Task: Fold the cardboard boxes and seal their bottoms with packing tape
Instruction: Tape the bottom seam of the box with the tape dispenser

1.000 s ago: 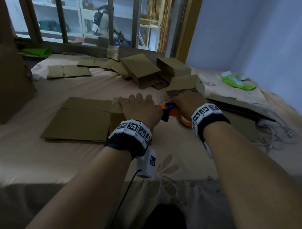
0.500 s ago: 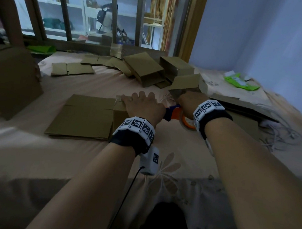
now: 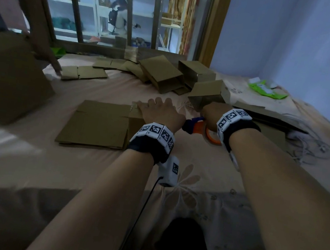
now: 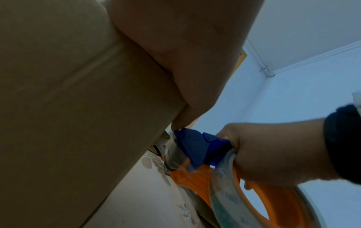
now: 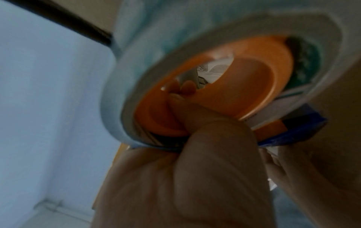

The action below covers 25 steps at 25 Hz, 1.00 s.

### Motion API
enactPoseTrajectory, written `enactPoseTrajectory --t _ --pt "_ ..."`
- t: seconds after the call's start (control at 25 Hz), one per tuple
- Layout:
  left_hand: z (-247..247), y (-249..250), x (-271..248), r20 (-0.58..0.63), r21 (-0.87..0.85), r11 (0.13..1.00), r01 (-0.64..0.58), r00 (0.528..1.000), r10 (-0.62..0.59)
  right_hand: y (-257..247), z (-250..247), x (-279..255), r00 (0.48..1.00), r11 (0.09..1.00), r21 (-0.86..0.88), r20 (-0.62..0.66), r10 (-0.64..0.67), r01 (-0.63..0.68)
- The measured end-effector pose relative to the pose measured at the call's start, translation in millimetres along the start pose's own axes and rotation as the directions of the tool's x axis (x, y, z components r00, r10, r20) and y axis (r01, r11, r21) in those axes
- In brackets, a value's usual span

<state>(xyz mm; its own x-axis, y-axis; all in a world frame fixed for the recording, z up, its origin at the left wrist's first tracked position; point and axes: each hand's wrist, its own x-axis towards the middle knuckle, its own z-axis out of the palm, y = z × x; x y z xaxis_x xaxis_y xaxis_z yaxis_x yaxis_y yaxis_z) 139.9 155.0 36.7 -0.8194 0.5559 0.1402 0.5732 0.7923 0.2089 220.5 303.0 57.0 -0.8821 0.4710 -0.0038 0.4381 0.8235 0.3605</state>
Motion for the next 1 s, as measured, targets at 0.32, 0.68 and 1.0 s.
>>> enactPoseTrajectory --t 0.32,0.68,1.0 --pt "0.9 0.5 -3.1 -0.026 0.016 1.0 -0.013 1.0 0.014 6.9 13.9 -13.1 0.987 0.975 0.181 0.117 0.112 -0.132" --pt "1.5 0.1 -5.2 -0.032 0.005 1.0 -0.012 0.999 0.012 3.6 55.7 -19.4 0.948 0.851 0.44 0.257 0.188 -0.288" --pt "4.3 -1.5 -5.8 -0.057 0.005 0.999 -0.047 0.997 0.047 -2.3 67.4 -21.7 0.929 0.806 0.467 0.244 0.278 -0.364"
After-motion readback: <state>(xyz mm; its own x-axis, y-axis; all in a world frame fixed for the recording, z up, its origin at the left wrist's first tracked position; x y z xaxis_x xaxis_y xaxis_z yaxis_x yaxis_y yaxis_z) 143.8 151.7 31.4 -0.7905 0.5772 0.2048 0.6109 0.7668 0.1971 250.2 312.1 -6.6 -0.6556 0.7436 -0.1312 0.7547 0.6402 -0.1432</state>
